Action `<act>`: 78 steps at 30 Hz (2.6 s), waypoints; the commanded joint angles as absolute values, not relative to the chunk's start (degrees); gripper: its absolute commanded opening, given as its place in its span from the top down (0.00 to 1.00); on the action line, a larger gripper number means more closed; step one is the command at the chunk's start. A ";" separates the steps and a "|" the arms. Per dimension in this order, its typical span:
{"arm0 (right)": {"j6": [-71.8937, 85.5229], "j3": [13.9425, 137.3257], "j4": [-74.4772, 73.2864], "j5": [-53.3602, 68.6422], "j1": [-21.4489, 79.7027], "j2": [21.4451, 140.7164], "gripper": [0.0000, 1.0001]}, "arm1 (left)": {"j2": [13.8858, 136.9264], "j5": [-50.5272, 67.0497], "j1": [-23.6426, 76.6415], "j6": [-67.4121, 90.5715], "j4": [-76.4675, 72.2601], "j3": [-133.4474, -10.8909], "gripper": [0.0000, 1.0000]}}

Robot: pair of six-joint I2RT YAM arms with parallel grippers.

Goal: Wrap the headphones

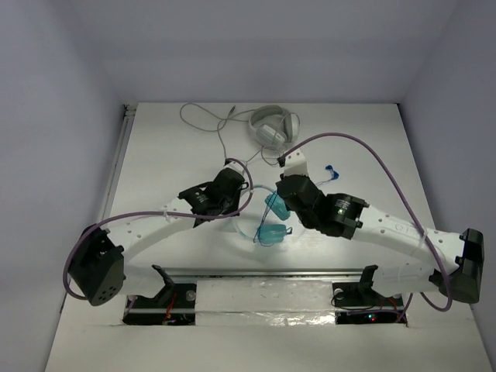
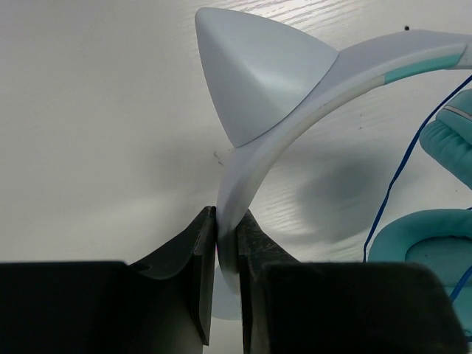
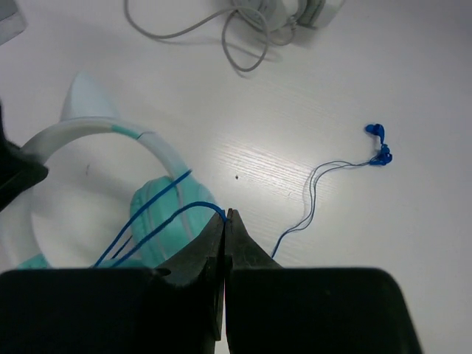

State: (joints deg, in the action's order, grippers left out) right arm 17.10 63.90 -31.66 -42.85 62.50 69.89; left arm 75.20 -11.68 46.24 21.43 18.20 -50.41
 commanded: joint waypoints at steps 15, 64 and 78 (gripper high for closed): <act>13.45 58.80 -10.55 -30.94 51.15 71.36 1.00 | 68.64 2.01 46.23 15.21 18.19 -53.79 1.00; 29.79 30.32 41.22 0.35 34.28 80.68 0.41 | 66.62 13.09 33.57 19.69 20.13 -84.63 1.00; 33.05 30.41 46.39 0.35 34.28 89.29 0.41 | 67.76 15.03 30.59 20.65 21.71 -92.72 1.00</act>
